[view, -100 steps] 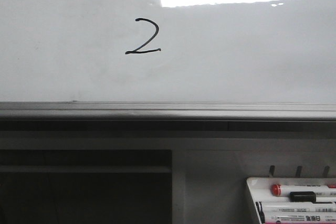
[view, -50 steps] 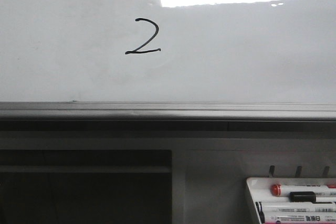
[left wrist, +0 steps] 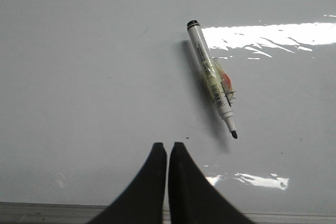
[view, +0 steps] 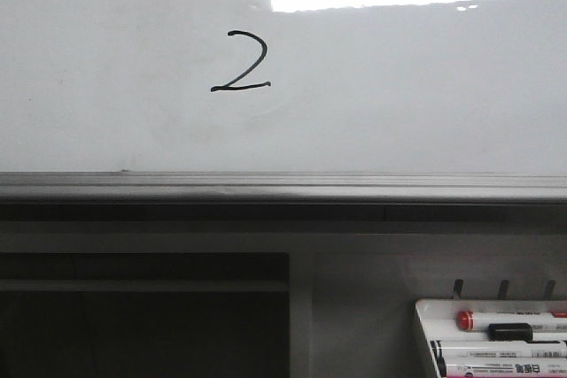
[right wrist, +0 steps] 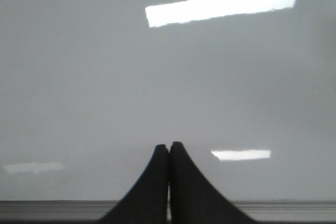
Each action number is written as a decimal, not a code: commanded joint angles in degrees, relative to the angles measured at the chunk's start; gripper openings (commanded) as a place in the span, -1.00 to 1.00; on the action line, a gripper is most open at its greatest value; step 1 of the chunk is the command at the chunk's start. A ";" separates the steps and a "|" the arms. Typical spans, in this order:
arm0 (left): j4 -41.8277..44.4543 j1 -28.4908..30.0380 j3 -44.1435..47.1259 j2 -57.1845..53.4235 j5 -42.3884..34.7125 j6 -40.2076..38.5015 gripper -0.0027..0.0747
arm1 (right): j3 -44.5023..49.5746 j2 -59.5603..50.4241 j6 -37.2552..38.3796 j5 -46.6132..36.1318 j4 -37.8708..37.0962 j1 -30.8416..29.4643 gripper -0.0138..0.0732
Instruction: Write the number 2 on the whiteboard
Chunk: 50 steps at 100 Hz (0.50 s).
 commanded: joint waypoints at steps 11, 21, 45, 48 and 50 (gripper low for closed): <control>-0.50 0.10 0.68 -1.45 -4.27 -0.34 -0.98 | 4.87 -1.29 -0.42 -12.45 0.30 -0.25 -0.85; -0.50 0.10 0.68 -1.45 -4.27 -0.34 -0.98 | 5.01 -1.29 -0.80 -12.85 -0.30 -0.25 -0.85; -0.50 0.10 0.68 -1.45 -4.27 -0.34 -0.98 | 5.01 -1.29 -0.77 -13.45 -0.30 -0.25 -0.85; -0.50 0.10 0.68 -1.45 -4.27 -0.34 -0.98 | 5.01 -1.29 -0.77 -13.45 -0.30 -0.25 -0.85; -0.50 0.10 0.68 -1.45 -4.27 -0.34 -0.98 | 5.01 -1.29 -0.77 -13.45 -0.30 -0.25 -0.85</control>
